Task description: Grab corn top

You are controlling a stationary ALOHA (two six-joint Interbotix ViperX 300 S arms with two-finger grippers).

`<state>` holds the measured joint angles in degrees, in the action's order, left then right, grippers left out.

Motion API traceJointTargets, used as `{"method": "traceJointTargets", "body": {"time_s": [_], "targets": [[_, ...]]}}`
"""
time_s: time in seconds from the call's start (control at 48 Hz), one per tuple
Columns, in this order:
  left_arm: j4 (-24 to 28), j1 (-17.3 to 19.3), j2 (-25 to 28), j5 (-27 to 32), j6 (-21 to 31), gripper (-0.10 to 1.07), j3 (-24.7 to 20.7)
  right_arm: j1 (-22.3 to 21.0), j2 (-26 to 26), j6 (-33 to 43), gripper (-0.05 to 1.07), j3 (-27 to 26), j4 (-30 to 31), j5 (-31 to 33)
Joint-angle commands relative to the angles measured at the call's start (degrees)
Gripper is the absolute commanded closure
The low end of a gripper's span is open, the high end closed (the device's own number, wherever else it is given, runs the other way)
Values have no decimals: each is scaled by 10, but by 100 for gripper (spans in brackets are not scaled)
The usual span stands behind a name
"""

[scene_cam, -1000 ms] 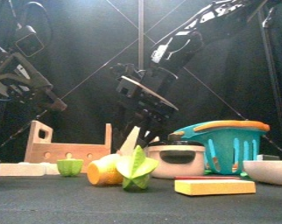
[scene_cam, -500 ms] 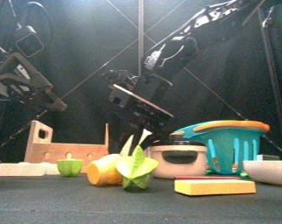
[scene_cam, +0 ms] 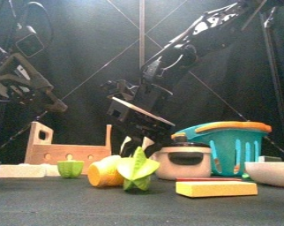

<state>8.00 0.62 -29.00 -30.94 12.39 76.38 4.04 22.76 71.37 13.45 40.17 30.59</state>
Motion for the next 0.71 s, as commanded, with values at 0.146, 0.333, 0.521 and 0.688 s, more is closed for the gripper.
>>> {"method": "traceJointTargets", "body": {"time_s": [0.146,0.333,0.521,0.688], "targets": [[-1,1,0,-2,1,-2,-5,-3,-12,1,27,-13,-2,-1],[-1,1,0,-2,1,-2,-5,-2,-13,1,33,-20,-2,-1],[-1,1,0,-2,1,-2,-5,3,-23,0,33,-31,2,0],[-1,1,-1,-3,2,-2,-4,3,-23,0,33,-31,-1,2]]}}
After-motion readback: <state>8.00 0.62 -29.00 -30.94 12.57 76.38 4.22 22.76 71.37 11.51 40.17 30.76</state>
